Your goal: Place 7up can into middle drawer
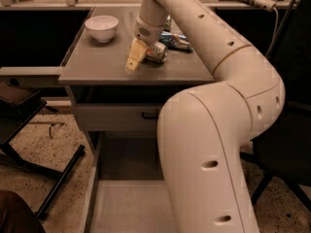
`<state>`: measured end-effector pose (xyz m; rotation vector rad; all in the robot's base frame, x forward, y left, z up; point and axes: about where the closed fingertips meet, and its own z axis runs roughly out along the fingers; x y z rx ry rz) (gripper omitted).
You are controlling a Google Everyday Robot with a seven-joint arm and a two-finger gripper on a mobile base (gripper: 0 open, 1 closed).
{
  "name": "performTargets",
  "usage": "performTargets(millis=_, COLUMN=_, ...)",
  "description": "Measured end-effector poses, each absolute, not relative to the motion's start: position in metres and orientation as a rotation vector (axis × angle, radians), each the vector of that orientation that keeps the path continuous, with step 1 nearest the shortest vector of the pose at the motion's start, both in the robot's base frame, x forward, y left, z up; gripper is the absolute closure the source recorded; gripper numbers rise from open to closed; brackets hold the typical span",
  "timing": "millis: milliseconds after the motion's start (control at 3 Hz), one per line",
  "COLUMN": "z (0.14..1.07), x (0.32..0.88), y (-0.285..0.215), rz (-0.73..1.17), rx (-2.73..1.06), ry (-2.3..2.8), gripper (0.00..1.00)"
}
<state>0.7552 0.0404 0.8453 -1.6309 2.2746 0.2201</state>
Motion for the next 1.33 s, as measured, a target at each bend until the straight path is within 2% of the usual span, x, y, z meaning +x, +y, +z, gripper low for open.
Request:
performTargets(millis=667, z=0.843, x=0.772, y=0.033, rz=0.170, rx=-1.582, ry=2.312, gripper=0.00)
performTargets(millis=1333, z=0.850, x=0.797, y=-0.004, rz=0.041, rx=-1.403, ry=2.417, gripper=0.00)
